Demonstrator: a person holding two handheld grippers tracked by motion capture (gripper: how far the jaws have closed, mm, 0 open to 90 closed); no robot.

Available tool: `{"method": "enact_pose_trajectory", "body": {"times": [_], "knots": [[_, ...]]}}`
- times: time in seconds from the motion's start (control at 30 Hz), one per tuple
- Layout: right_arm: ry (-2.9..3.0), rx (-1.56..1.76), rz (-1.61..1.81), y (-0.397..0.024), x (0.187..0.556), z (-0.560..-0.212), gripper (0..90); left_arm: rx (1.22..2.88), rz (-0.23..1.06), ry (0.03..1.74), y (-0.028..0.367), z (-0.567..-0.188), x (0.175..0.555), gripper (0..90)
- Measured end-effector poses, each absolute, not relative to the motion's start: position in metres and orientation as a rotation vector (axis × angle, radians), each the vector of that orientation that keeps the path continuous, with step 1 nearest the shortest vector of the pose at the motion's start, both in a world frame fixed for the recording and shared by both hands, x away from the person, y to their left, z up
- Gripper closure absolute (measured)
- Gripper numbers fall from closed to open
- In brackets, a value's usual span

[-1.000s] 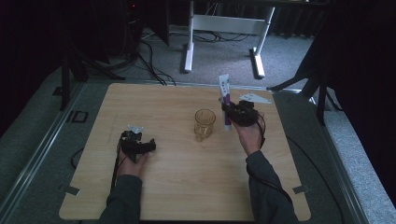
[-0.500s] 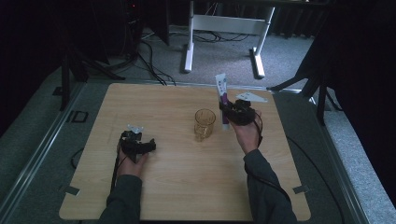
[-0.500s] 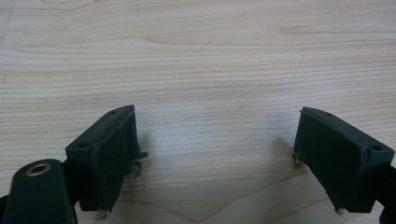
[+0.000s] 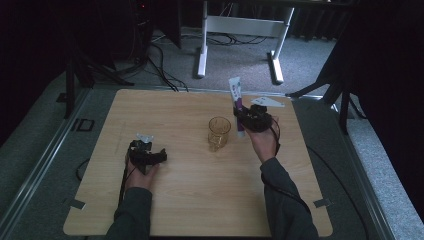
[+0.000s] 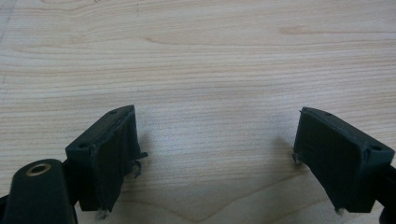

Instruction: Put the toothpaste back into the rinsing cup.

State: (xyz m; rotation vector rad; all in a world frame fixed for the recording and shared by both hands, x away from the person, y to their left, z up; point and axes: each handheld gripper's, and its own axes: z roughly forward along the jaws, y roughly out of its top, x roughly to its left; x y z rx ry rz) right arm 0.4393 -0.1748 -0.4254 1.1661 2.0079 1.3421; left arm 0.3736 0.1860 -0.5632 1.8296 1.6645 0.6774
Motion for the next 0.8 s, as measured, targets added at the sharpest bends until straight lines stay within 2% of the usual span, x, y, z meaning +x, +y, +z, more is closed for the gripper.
{"method": "enact_pose_trajectory", "body": {"times": [0.8], "knots": [[2.007,1.144,1.332,-0.1660,0.4440,-0.4188,71.4,1.830,0.678,1.662,0.1859,-0.5633,0.3734,13.9]]}}
